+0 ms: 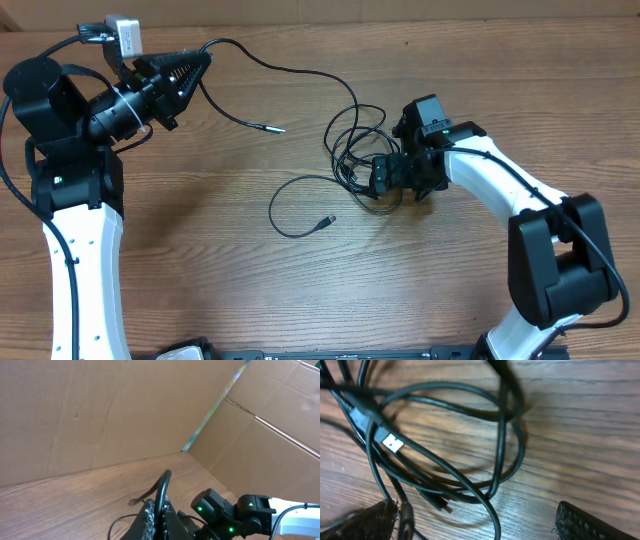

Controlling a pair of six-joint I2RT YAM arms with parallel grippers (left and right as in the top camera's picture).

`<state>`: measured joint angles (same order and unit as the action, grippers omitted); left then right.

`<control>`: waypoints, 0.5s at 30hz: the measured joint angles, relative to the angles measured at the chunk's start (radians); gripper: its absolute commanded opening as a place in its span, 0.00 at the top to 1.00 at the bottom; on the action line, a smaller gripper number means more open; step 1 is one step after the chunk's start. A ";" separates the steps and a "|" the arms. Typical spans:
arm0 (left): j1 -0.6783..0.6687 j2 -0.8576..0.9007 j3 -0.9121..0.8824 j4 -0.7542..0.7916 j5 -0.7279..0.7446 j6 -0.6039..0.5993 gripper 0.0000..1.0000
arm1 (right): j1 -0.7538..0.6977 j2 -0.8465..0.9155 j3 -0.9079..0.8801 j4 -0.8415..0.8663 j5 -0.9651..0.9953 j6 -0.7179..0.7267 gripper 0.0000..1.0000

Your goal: Untangle cables

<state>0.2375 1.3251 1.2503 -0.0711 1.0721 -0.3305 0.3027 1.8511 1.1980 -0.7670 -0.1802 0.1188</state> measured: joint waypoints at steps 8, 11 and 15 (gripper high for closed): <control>0.000 0.000 0.000 -0.012 -0.022 0.018 0.96 | 0.000 0.072 0.002 0.085 0.005 -0.118 0.72; 0.000 0.000 0.000 -0.012 -0.023 0.020 0.96 | 0.000 0.085 0.004 0.094 0.013 -0.127 0.96; 0.000 0.000 0.000 -0.012 -0.027 0.020 0.96 | -0.002 0.095 0.009 0.088 0.012 -0.122 0.96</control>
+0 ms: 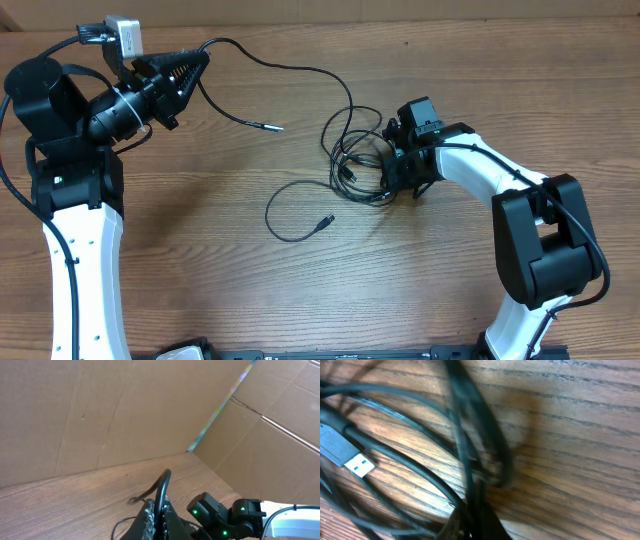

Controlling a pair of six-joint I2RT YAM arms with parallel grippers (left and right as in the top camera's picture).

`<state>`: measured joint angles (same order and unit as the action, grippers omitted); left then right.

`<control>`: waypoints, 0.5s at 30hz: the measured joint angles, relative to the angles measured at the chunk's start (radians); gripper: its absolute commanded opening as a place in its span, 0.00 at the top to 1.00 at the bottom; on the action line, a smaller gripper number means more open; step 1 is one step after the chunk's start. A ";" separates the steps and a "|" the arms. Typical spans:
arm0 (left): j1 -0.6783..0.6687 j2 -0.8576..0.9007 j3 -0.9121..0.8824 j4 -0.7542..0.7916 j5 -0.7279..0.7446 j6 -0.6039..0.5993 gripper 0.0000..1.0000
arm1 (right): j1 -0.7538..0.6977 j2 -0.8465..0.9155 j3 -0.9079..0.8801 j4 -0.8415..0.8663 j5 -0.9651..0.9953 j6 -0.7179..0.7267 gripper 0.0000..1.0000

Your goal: Untangle cables

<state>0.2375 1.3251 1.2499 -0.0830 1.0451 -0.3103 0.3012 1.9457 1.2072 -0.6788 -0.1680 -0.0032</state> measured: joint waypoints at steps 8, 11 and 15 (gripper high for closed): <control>0.000 0.000 0.000 -0.001 -0.008 0.000 0.96 | 0.000 0.005 0.166 -0.196 0.042 0.023 0.96; 0.000 0.000 0.001 -0.024 -0.044 0.002 0.96 | -0.010 -0.002 0.315 -0.299 0.127 0.048 0.96; 0.000 0.000 0.001 -0.092 -0.126 0.024 0.96 | -0.043 -0.014 0.487 -0.431 0.249 0.072 0.96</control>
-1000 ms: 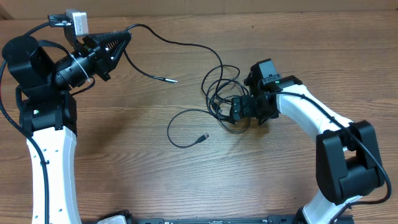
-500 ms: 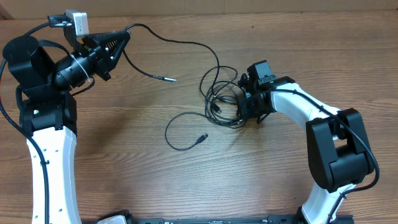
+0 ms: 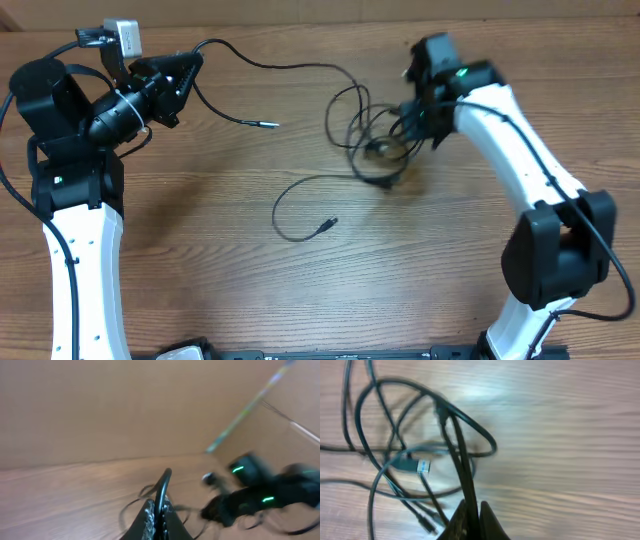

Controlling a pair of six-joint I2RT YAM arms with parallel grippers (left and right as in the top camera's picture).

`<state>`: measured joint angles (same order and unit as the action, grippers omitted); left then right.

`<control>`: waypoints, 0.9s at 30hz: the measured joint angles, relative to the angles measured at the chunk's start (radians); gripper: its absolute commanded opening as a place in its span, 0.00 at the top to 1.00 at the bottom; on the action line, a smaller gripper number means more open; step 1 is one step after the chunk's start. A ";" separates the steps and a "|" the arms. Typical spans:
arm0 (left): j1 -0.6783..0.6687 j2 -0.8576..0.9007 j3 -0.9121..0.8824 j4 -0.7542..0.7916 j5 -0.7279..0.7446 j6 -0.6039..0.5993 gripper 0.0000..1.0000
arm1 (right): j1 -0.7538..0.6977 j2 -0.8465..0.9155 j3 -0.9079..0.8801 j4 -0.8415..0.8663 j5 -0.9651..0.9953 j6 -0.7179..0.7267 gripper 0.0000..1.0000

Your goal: Untangle cables

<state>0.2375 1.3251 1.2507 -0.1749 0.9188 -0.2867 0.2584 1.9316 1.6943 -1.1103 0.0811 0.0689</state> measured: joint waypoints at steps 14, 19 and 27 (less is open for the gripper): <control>0.000 0.000 0.000 -0.135 -0.336 0.059 0.96 | -0.314 -0.018 0.414 -0.260 0.223 0.067 0.96; 0.000 0.000 0.000 -0.137 -0.404 0.059 0.96 | -0.446 -0.019 0.414 -0.285 0.232 0.079 0.96; 0.001 0.000 0.000 -0.140 -0.443 0.059 0.96 | -0.604 -0.019 0.415 -0.285 0.183 0.119 0.96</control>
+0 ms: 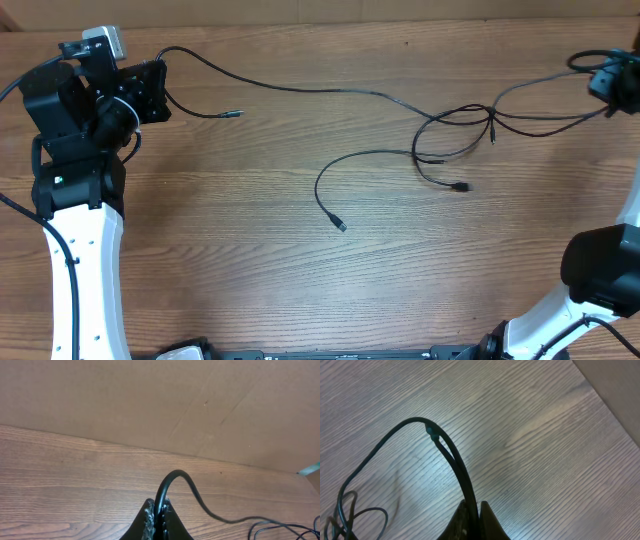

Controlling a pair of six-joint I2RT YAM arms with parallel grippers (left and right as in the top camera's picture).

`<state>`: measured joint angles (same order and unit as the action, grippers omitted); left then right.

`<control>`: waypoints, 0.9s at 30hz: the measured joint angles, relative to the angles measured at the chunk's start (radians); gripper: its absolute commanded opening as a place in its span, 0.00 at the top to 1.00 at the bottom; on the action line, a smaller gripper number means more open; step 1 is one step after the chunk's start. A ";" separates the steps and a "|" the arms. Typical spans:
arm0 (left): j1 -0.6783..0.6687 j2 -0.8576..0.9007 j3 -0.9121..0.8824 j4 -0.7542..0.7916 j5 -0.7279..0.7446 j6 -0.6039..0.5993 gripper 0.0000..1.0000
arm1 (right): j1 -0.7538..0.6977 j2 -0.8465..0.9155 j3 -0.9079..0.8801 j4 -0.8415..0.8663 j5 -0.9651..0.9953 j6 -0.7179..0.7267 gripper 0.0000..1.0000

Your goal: Untangle cables

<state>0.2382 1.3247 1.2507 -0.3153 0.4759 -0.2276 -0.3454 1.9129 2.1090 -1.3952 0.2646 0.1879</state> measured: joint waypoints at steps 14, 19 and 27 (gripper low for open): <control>0.000 0.000 0.000 -0.015 0.000 0.000 0.96 | -0.012 0.000 0.000 0.003 -0.105 0.005 0.96; 0.000 0.000 0.000 -0.016 0.010 0.000 0.96 | -0.012 0.000 0.000 0.003 -0.122 0.010 0.96; 0.000 -0.001 0.000 -0.019 0.010 0.000 0.96 | -0.012 0.000 0.000 0.003 -0.130 0.011 0.96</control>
<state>0.2382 1.3239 1.2507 -0.3340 0.4858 -0.2279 -0.3573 1.9129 2.1090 -1.3922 0.1349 0.1986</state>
